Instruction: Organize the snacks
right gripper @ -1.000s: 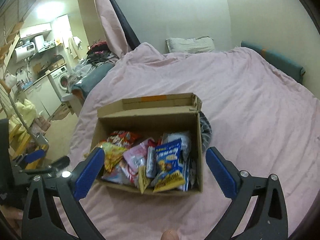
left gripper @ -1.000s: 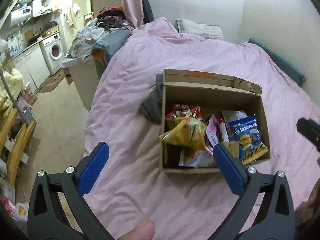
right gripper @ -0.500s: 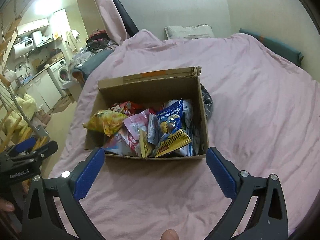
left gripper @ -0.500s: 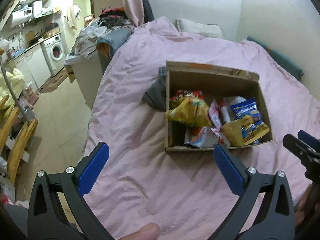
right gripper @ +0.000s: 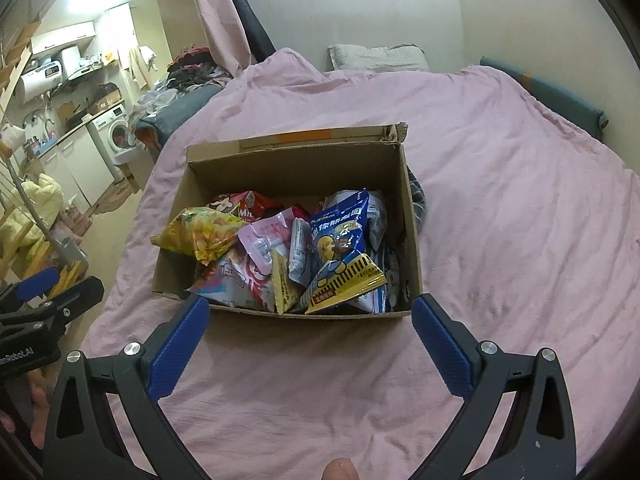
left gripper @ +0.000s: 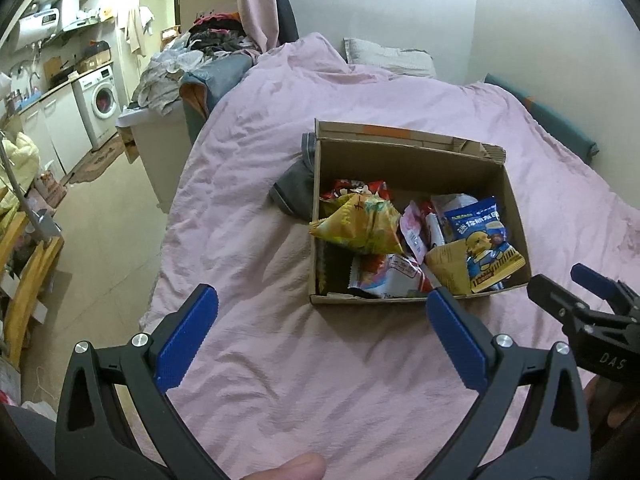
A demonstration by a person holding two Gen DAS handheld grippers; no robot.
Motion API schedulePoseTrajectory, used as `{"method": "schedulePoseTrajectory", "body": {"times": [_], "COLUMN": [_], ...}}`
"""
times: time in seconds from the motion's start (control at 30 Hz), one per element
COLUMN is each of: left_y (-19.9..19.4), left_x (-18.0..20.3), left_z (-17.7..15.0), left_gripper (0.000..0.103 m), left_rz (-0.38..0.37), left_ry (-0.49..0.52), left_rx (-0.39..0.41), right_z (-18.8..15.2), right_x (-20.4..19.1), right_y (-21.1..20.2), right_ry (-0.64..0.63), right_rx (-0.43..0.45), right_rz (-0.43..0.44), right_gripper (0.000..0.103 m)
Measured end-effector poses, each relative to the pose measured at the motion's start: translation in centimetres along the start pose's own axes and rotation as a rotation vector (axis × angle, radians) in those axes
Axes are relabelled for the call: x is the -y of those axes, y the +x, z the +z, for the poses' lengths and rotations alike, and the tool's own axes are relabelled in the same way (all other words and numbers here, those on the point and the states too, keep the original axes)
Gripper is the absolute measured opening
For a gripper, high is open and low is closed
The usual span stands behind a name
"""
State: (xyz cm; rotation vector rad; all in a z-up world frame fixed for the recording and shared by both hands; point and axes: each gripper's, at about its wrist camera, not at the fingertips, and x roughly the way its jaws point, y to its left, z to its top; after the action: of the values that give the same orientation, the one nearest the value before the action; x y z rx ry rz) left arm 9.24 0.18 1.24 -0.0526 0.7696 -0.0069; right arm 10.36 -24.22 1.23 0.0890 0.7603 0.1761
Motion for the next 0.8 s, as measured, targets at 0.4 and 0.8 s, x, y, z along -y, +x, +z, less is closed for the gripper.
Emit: {"method": "schedulePoseTrajectory", "body": {"times": [0.4,0.8], "left_y": [0.13,0.09], "left_x": [-0.14,-0.24], "left_z": [0.0,-0.04], "left_gripper": [0.103,0.103], "left_rz": [0.001,0.003], "left_ry": [-0.015,-0.016], "left_rx": [-0.004,0.0], "right_z": [0.01,0.03], "right_x": [0.07,0.15], "right_y": [-0.05,-0.08], "right_ry": [-0.002,0.0], "right_rx": [0.001,0.002], "right_rz": [-0.01,-0.01], "right_gripper": [0.103,0.103]}}
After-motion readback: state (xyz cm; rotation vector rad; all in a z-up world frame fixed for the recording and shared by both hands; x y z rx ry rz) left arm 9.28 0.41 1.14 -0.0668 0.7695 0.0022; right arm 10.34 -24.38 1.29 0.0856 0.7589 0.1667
